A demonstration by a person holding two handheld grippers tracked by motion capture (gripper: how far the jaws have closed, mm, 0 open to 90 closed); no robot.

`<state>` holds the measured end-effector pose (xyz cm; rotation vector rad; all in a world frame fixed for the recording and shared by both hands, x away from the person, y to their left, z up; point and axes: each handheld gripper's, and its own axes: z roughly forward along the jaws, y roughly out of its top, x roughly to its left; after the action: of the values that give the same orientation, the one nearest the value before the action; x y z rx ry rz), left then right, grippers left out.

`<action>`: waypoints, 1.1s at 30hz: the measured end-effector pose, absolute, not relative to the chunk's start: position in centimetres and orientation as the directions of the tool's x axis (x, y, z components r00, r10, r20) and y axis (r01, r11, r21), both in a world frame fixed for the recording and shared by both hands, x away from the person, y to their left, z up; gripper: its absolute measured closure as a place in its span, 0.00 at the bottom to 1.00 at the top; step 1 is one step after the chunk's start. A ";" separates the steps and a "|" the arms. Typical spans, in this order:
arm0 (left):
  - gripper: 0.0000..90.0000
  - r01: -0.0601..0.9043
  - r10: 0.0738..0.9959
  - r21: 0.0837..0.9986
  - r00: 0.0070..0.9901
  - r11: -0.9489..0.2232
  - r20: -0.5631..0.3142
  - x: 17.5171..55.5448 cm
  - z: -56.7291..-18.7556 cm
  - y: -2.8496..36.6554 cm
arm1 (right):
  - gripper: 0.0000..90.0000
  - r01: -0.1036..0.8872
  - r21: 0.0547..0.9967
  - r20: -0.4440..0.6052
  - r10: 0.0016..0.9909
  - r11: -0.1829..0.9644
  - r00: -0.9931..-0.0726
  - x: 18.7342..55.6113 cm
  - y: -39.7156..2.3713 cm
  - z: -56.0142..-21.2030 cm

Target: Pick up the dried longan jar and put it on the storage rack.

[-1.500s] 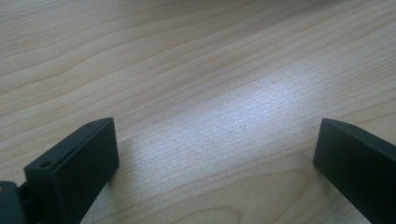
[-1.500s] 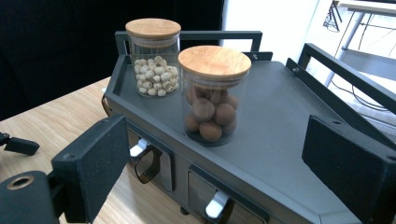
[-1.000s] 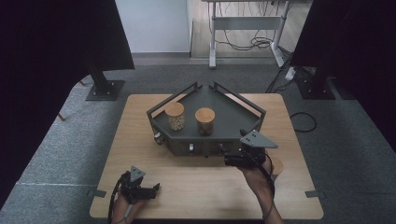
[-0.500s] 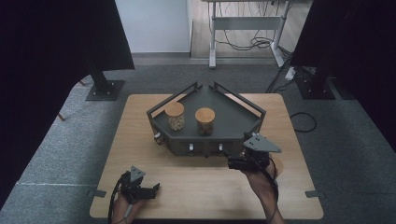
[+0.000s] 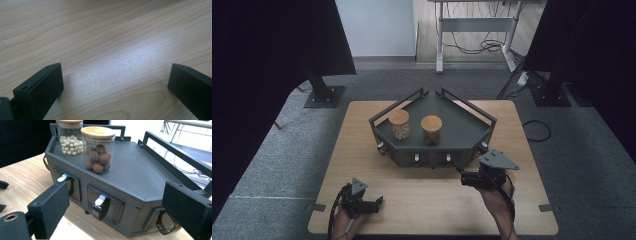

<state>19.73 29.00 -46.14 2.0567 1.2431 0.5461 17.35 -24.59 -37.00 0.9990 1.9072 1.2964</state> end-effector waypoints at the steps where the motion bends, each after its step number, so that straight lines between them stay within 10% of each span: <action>1: 0.00 0.610 0.888 0.722 0.460 -0.327 0.013 19.7 -46.1 29.0 | 0.08 0.243 0.942 -0.075 0.850 0.232 -0.522 17.3 -24.7 -37.1; 33: 0.00 0.610 0.888 0.722 0.459 -0.326 0.013 19.7 -46.2 29.0 | 0.07 0.257 0.945 -0.066 0.885 0.204 -0.462 14.7 -27.4 -39.4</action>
<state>19.69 28.99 -46.15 2.0558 1.2441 0.5468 14.72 -27.37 -39.39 1.0620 1.8488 1.2683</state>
